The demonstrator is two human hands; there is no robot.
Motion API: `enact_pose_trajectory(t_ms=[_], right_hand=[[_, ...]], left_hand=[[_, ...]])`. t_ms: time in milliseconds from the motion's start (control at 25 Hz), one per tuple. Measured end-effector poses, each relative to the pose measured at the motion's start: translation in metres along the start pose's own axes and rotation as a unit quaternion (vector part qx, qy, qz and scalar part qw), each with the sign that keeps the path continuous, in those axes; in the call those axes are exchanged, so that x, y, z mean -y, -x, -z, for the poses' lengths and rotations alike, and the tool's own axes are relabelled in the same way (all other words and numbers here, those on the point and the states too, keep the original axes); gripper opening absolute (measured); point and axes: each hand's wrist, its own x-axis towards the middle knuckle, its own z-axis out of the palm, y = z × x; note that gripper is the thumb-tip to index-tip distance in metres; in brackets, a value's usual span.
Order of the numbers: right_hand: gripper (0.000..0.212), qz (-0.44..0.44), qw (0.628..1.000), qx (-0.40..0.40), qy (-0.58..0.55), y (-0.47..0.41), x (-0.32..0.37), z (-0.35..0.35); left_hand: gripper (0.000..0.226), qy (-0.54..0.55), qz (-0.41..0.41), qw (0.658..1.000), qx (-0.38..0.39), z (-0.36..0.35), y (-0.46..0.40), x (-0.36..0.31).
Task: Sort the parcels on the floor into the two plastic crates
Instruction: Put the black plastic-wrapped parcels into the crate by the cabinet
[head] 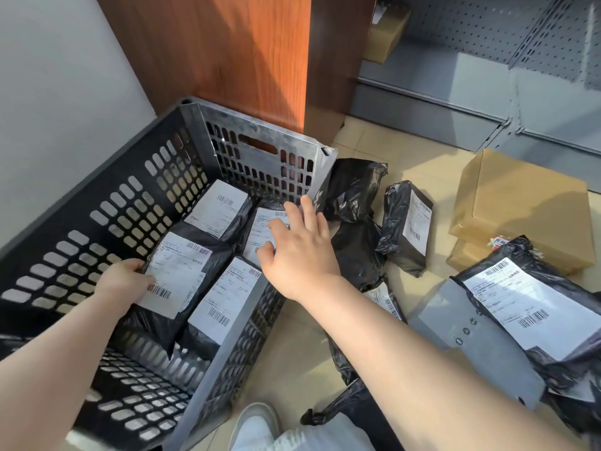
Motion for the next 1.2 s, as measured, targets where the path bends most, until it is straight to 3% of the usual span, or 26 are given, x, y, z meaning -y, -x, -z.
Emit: enact_pose_trajectory(t_ms=[320,640,920,1080,1200], right_hand=[[0.046,0.000,1.000,-0.006,0.004,-0.001,0.000,0.000],[0.043,0.010,1.000,-0.018,-0.008,0.001,-0.001,-0.001],[0.038,0.005,1.000,-0.019,-0.017,-0.003,-0.001,-0.003],[0.039,0.006,0.999,-0.020,-0.025,-0.002,-0.002,-0.004],[0.040,0.007,0.999,-0.017,-0.027,-0.002,-0.001,-0.003]], left_hand=[[0.059,-0.162,0.038,0.985,0.053,0.020,-0.017,0.021],[0.040,-0.112,0.030,0.991,0.064,-0.017,-0.010,0.003],[0.033,-0.077,0.014,0.997,-0.025,-0.038,-0.007,-0.005],[0.044,0.079,0.081,0.993,-0.040,-0.039,0.006,-0.013],[0.062,0.138,0.231,0.963,-0.025,-0.032,0.000,-0.003]])
